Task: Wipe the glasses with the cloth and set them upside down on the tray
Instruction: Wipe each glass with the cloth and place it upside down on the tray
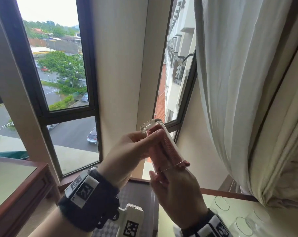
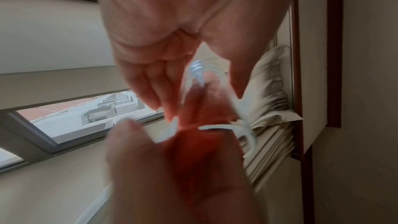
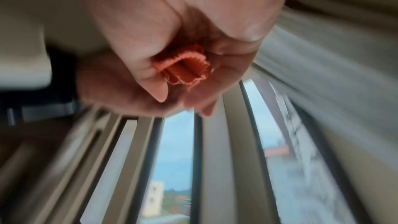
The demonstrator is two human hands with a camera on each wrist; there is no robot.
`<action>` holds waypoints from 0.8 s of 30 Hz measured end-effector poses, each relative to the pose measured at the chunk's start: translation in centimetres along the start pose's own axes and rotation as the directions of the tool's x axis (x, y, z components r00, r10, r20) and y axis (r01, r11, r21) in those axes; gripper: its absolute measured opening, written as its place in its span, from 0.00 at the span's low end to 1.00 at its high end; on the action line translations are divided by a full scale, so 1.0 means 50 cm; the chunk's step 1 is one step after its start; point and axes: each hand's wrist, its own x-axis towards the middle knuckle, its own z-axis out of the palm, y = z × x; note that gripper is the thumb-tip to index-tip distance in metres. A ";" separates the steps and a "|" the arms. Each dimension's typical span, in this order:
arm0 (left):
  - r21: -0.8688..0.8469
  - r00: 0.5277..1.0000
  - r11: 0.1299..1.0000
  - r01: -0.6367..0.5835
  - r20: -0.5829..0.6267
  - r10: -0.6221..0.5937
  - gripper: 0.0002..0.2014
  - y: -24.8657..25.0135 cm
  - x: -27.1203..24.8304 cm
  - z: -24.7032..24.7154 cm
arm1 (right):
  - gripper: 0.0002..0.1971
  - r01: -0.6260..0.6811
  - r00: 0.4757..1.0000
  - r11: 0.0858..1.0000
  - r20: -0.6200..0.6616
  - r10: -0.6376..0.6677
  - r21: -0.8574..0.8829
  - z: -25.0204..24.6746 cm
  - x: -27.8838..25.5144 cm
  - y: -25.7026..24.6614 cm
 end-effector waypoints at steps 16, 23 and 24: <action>-0.160 0.983 0.983 -0.095 0.142 0.118 0.24 -0.030 0.004 -0.013 | 0.29 -0.171 0.979 0.840 -0.005 0.202 0.515 0.013 0.005 -0.025; 0.138 0.998 0.990 0.004 -0.060 0.004 0.21 -0.024 0.011 0.015 | 0.25 -0.032 0.999 0.990 0.029 0.036 -0.137 0.019 0.012 0.009; 0.081 1.000 0.997 0.003 -0.008 -0.003 0.19 -0.027 0.011 0.008 | 0.28 -0.077 0.995 0.997 0.064 0.078 -0.025 0.012 0.013 0.003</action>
